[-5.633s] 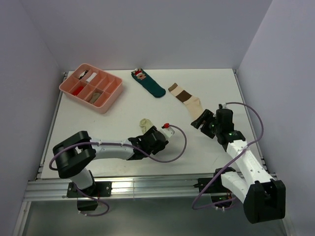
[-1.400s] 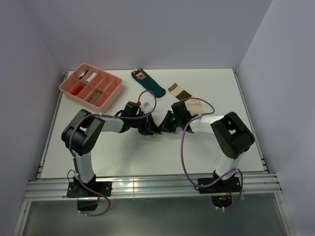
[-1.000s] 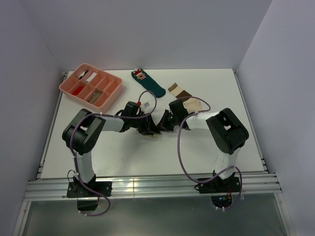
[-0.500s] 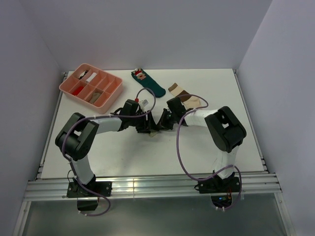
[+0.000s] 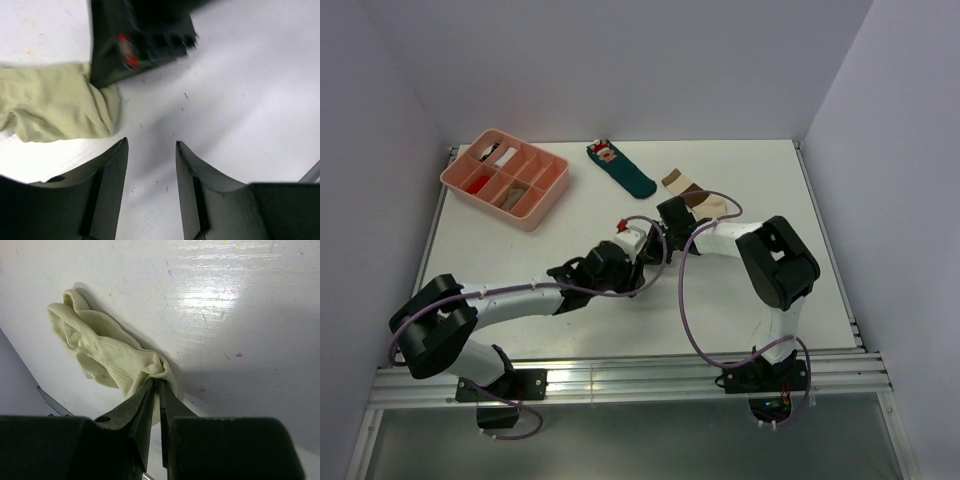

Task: Roll the socks
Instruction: Roll the sock at the center of the board.

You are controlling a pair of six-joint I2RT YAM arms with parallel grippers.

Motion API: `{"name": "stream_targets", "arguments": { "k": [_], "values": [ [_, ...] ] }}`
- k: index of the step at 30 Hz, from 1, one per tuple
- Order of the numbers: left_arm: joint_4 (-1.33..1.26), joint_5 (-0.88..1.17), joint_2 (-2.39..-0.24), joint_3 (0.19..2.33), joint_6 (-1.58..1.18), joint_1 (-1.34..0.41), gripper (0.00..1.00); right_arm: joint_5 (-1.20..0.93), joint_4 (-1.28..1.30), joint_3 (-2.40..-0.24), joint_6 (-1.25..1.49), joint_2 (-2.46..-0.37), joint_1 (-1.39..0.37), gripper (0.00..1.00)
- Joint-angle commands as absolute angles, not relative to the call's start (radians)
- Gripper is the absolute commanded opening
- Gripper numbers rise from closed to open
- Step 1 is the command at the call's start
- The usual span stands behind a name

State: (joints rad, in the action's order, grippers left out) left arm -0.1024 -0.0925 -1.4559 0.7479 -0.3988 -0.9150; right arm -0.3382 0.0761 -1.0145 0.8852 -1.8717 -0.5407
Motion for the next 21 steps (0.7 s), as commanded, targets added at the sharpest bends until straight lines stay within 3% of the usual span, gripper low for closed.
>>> {"name": "stream_targets", "arguments": {
  "k": [1, 21],
  "values": [
    [-0.235, -0.279, -1.45, 0.71, -0.233, -0.994, 0.49, -0.279, 0.189, -1.009, 0.859, -1.921, -0.548, 0.17],
    [-0.141, -0.462, -1.739, 0.894, 0.025, -1.068, 0.52, -0.308, 0.181, -1.014, 0.87, -1.934, -0.546, 0.17]
  ]
}}
